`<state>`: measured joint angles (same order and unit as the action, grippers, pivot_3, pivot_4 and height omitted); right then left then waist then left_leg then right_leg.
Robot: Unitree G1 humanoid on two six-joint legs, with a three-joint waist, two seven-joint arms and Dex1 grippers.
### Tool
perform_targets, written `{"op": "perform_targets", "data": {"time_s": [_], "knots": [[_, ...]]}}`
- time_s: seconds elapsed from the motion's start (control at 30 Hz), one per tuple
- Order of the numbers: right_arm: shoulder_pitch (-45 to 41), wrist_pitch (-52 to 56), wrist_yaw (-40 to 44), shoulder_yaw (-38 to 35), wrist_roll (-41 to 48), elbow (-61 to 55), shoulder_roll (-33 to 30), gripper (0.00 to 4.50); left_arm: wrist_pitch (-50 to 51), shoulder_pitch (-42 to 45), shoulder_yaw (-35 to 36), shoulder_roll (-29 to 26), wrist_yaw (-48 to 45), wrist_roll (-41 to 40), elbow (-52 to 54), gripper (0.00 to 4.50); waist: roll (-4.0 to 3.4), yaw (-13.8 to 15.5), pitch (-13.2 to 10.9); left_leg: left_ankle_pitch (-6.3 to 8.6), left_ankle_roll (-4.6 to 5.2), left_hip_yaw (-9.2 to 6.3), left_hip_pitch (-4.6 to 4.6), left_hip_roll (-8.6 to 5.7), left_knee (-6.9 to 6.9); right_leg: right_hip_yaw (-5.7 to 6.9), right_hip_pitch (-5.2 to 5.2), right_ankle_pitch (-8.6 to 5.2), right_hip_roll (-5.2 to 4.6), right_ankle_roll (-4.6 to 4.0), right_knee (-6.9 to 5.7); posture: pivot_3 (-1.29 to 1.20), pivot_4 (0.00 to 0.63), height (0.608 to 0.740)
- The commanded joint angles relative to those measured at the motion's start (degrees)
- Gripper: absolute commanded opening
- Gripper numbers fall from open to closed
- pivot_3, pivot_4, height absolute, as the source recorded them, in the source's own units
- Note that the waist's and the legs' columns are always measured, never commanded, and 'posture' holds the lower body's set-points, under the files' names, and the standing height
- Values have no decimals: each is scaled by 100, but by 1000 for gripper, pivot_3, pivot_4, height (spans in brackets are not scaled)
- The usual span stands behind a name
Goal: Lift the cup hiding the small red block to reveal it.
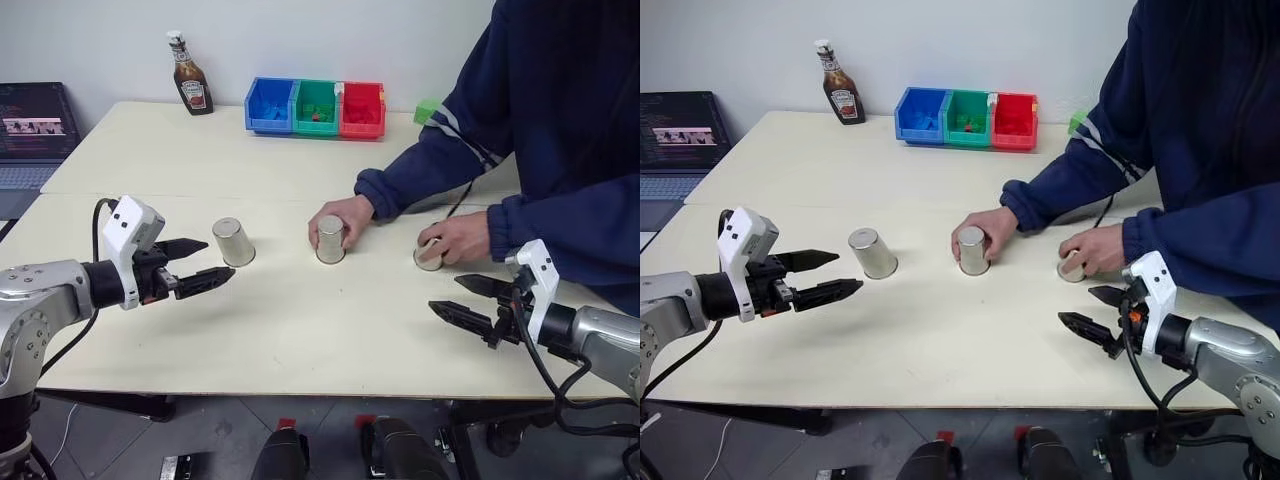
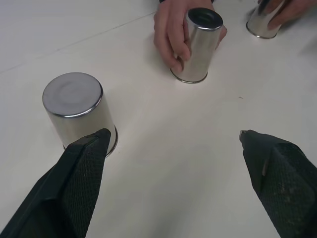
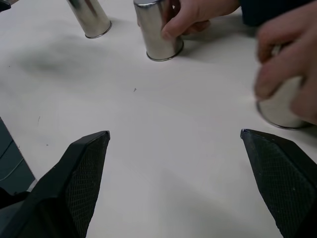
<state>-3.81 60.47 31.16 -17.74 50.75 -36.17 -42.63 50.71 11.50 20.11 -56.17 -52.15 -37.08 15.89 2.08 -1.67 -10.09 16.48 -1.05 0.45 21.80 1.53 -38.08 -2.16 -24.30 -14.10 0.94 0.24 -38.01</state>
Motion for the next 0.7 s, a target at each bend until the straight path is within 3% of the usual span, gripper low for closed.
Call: {"op": "perform_targets", "data": {"time_s": [0.03,0.7], "knots": [[-55,-139,-9,-20,59,-110,-29,4500,-142,98,11,-138,-63,43,8,4443,0,0,0,0,0,0,0,0,0,0,0,0,0,0,0,0,150,740],[-91,-234,58,-11,39,5,-128,4500,-180,118,-38,-169,-129,59,-1,4443,0,0,0,0,0,0,-1,0,-2,0,0,0,0,0,-4,0,150,740]]}}
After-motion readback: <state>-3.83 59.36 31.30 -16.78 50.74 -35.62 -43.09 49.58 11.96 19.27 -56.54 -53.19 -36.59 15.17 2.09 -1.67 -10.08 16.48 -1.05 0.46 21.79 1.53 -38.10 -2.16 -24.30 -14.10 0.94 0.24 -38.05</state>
